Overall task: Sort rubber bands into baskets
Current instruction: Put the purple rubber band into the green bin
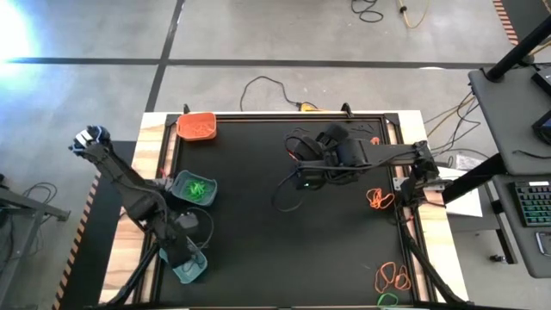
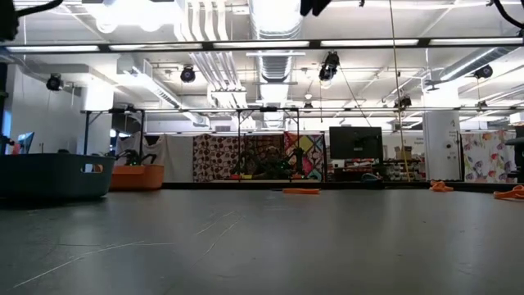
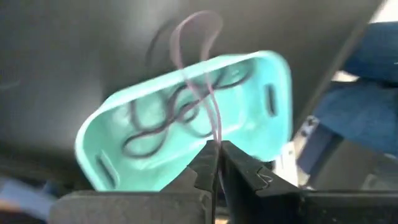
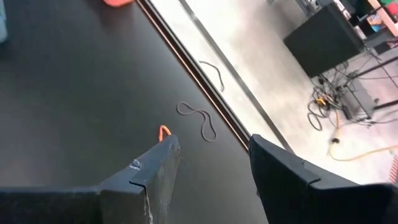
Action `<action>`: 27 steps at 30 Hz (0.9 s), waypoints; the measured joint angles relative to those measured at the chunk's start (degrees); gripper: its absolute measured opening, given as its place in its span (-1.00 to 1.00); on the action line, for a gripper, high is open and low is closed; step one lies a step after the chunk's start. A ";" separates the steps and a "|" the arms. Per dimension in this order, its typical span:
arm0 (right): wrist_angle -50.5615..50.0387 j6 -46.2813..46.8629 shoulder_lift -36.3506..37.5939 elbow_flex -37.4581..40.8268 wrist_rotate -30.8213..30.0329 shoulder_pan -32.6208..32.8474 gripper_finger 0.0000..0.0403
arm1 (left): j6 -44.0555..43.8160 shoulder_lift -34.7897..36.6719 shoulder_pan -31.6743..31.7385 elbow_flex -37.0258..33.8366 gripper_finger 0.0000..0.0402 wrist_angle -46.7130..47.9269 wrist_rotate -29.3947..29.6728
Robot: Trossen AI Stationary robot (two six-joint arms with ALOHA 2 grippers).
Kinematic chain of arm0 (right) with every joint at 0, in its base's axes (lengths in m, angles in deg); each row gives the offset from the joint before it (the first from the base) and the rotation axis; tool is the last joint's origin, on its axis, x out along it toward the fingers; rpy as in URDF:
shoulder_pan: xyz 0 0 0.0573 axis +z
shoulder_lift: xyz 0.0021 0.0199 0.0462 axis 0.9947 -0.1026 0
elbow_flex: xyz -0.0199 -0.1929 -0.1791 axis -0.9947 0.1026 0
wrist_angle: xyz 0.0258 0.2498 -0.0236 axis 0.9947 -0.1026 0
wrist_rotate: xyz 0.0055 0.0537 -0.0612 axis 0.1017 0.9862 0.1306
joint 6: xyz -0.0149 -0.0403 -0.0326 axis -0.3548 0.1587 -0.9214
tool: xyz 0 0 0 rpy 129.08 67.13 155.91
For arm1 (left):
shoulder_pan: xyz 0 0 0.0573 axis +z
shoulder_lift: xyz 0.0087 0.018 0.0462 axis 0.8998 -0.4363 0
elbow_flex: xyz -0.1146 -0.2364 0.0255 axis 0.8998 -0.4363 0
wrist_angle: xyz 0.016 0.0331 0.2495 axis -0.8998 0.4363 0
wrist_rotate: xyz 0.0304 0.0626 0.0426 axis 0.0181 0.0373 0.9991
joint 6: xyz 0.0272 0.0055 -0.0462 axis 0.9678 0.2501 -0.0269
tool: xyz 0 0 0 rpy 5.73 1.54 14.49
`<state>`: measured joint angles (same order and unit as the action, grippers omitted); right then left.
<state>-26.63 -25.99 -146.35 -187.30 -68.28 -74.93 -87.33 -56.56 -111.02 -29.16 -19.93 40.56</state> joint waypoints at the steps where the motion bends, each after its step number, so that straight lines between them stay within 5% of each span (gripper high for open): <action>1: -0.04 0.00 0.00 0.56 0.04 -0.14 -0.06 | -0.39 -0.38 -0.36 0.00 -1.00 0.94 -1.23; 13: 0.00 0.24 0.00 3.79 0.61 -0.34 -0.06 | 6.64 -4.17 -1.35 -0.20 -1.00 3.84 -15.32; 27: 0.26 0.92 0.02 3.79 0.62 -0.34 -0.06 | 33.80 -17.92 4.74 -0.20 -1.00 -5.51 -9.05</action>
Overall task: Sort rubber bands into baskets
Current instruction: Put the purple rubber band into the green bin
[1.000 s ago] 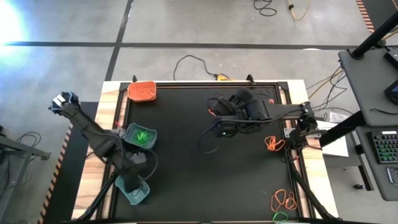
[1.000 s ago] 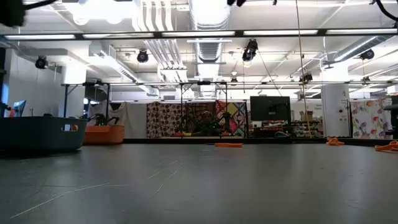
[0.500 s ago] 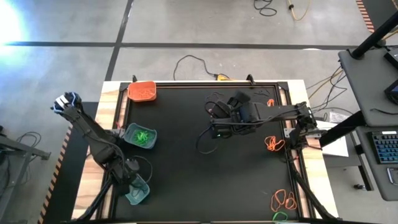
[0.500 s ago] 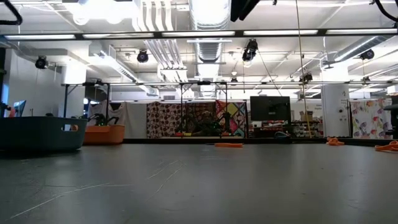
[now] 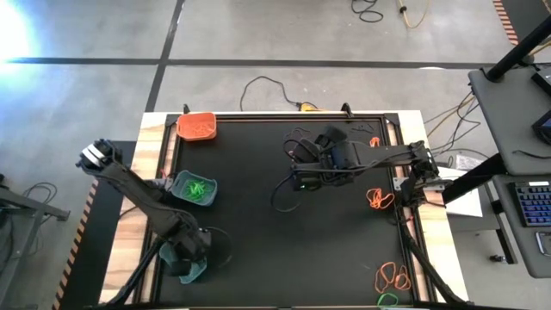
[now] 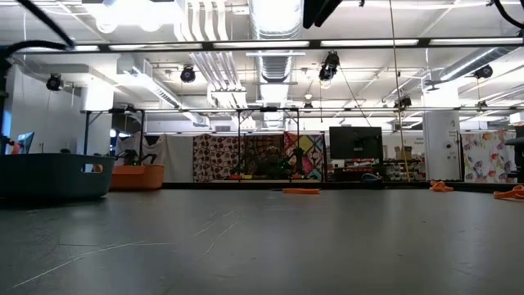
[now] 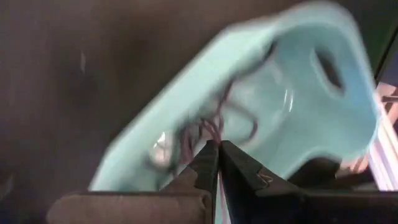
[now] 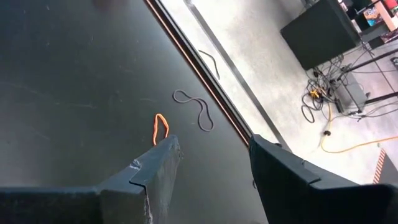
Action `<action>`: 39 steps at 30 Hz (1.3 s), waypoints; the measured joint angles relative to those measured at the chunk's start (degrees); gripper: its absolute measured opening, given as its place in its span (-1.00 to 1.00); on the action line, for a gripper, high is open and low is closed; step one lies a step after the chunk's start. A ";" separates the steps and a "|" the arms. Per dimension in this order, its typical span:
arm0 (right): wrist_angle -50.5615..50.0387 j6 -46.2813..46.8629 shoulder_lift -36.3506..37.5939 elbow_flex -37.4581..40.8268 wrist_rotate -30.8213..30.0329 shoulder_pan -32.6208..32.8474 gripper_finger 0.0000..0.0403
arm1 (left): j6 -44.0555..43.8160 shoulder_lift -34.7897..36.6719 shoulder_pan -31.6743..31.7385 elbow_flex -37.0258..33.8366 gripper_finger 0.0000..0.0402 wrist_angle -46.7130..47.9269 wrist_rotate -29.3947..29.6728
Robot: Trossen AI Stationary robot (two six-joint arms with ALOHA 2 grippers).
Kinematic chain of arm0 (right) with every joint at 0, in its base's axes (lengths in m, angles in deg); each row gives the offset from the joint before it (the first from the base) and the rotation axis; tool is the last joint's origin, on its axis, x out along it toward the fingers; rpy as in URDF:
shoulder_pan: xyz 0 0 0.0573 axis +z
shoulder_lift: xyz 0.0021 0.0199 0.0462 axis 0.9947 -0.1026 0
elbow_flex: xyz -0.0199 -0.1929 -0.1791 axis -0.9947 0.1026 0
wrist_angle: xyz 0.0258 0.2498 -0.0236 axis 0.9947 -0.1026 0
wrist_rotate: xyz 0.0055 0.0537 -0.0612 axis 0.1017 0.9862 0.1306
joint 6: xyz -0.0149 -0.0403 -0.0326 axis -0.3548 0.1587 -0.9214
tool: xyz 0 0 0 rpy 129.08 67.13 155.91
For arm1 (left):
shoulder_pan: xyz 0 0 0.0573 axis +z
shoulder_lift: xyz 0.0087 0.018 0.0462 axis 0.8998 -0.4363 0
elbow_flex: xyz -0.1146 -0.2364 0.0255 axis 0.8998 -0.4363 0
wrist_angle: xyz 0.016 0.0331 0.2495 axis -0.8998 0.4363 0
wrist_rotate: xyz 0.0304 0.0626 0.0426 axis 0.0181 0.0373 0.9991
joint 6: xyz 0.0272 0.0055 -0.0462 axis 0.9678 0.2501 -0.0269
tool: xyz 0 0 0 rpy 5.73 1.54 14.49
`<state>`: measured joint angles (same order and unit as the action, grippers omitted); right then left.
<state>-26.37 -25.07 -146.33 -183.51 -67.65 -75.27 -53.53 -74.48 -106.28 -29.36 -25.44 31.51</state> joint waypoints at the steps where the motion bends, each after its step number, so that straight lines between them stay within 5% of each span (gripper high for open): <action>1: 0.02 0.47 0.00 0.00 0.10 0.02 -0.06 | 1.15 -1.05 0.63 0.00 -1.00 -1.73 0.01; 11: -0.25 2.84 0.00 0.00 5.46 0.26 -0.06 | 3.47 -9.85 1.13 0.26 -0.93 -8.86 -0.86; 23: -0.26 2.18 0.00 0.00 5.46 0.24 -0.06 | -0.10 -6.32 1.15 4.06 -0.32 -11.72 5.68; 30: -0.27 0.86 0.00 0.00 5.44 0.13 -0.06 | -0.73 -3.07 1.28 6.76 -0.18 -3.58 5.88; 39: -0.26 2.23 1.50 0.56 5.45 0.39 -0.06 | -1.75 5.01 3.12 11.22 -0.18 3.39 24.38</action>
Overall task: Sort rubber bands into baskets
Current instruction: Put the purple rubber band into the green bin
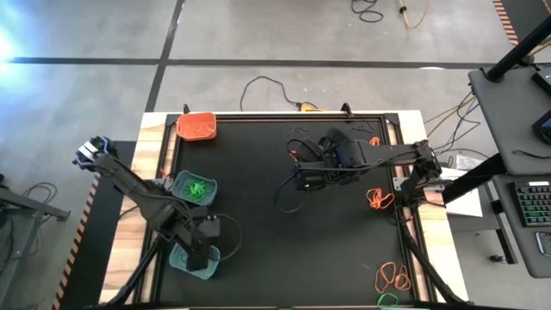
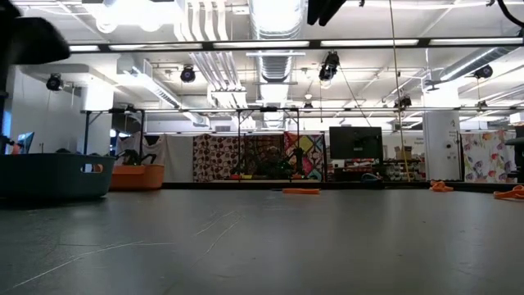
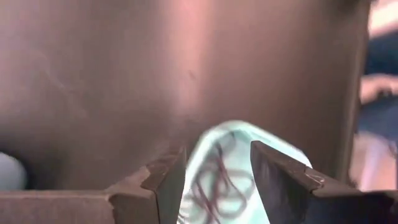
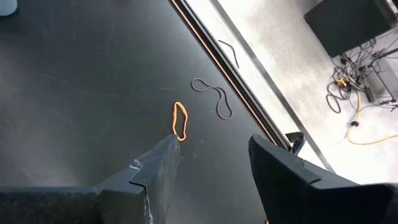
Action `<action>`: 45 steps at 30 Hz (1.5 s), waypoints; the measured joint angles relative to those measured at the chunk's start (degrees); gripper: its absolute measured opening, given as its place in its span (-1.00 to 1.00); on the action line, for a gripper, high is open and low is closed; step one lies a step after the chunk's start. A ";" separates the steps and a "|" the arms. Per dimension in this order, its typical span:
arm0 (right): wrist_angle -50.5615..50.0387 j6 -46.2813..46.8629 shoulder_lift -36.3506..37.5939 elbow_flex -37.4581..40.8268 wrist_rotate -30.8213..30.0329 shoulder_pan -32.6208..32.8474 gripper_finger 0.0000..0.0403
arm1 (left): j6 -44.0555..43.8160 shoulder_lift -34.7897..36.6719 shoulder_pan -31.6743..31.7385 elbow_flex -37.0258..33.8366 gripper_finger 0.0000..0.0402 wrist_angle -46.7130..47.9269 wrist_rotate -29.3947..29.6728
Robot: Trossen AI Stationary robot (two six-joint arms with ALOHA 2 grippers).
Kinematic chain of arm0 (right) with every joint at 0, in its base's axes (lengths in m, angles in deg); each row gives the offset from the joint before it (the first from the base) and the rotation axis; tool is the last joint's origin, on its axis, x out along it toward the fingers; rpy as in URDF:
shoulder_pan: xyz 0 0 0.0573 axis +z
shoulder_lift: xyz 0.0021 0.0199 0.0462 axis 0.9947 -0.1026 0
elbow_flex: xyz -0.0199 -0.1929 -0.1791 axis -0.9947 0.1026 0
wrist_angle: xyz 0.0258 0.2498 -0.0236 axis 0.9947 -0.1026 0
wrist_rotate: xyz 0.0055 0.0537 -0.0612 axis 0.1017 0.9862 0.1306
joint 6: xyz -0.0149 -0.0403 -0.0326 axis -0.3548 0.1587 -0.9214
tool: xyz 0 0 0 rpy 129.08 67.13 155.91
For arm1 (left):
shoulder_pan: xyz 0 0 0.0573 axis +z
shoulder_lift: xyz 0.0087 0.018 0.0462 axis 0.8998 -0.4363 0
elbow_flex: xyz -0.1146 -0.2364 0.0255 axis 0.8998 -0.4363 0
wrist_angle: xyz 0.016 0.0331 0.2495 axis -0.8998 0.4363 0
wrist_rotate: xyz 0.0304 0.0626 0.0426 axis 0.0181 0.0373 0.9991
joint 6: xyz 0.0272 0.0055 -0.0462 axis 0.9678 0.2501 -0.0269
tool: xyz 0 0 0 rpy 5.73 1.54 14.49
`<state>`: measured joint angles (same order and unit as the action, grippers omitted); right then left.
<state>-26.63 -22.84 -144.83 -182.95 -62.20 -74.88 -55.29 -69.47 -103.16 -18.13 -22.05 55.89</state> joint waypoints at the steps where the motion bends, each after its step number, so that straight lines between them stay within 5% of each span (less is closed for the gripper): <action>1: -0.02 0.54 0.21 0.47 0.04 0.00 -0.06 | -0.90 0.68 0.50 0.01 -0.18 -0.09 1.87; 9: 4.76 6.95 0.53 11.40 0.33 -0.01 -0.06 | -6.87 3.13 2.58 -0.21 -0.18 -4.10 15.06; 19: 24.36 6.93 0.51 26.81 16.32 -5.04 -0.06 | -9.70 1.00 2.75 -0.16 -0.18 -13.89 19.87; 26: 31.20 -10.45 0.51 26.59 19.18 -11.04 -0.06 | -10.15 -0.28 2.56 -0.16 -0.18 -16.66 19.77; 35: 32.26 -29.65 0.18 21.47 9.66 -18.49 -0.06 | -10.87 -0.40 2.31 -0.19 -0.18 -16.93 20.40; 41: 32.49 -28.76 -0.21 22.47 24.76 -27.35 -0.06 | -11.09 -0.46 2.31 -0.19 -0.18 -16.85 23.12; 45: 34.13 -26.35 -0.21 24.74 28.86 -31.31 -0.06 | -11.09 -0.46 2.34 -0.21 -0.18 -16.81 23.39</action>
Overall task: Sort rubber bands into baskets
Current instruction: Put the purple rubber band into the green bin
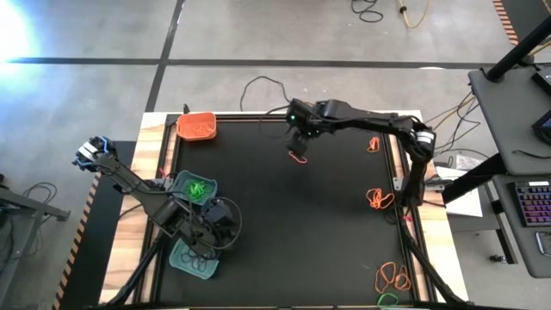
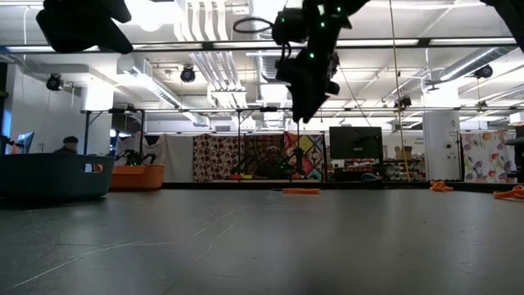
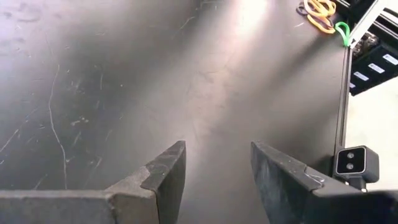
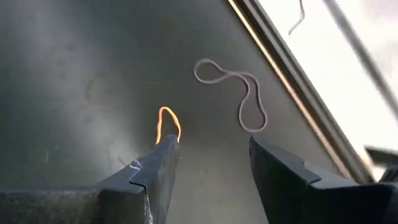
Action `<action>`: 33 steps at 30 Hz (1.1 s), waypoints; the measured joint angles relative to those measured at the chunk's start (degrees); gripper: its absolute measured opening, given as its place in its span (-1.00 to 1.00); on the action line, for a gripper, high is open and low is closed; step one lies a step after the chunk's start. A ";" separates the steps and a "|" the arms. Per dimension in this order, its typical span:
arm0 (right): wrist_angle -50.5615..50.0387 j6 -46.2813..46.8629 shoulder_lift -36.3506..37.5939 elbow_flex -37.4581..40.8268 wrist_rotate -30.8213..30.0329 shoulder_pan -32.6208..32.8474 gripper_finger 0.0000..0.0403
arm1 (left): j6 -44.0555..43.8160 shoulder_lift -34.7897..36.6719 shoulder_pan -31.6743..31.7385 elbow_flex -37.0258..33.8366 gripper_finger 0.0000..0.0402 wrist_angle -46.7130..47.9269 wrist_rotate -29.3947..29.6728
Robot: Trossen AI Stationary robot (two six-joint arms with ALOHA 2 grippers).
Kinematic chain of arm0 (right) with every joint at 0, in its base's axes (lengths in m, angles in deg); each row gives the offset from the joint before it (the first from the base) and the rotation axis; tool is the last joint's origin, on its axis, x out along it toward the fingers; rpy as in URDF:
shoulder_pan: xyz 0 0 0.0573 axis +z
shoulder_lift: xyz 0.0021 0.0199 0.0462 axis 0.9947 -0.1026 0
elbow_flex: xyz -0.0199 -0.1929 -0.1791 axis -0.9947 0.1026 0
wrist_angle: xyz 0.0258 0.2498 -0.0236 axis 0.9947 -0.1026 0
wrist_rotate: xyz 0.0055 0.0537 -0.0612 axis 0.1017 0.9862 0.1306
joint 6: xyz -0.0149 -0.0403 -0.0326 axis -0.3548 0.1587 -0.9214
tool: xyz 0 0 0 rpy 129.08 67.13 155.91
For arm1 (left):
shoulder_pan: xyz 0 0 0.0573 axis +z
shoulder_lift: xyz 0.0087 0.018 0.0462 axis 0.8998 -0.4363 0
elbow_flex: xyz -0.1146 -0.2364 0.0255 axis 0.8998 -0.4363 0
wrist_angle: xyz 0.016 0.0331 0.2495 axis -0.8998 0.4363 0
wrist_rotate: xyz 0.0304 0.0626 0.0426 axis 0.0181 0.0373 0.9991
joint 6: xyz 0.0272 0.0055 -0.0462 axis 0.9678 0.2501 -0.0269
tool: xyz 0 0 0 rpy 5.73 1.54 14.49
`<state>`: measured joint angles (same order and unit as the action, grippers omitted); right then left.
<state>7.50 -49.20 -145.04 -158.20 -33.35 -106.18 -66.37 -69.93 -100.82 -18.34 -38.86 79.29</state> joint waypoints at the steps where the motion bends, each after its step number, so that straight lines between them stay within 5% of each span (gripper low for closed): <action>1: -0.07 0.78 -0.02 0.25 0.12 -0.62 -0.06 | 0.00 0.02 0.00 0.00 -0.18 0.02 0.29; 25: 2.69 0.00 -0.02 0.80 -0.33 -1.59 -0.06 | -0.22 0.48 0.04 -0.07 -0.18 1.25 1.49; 33: 5.54 -4.18 -4.35 2.44 -0.22 -6.91 -0.06 | -0.22 0.48 0.04 -0.07 -0.18 0.63 0.75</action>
<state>13.04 -53.38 -149.39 -155.77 -33.56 -113.09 -66.59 -69.45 -100.78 -18.41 -38.23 80.04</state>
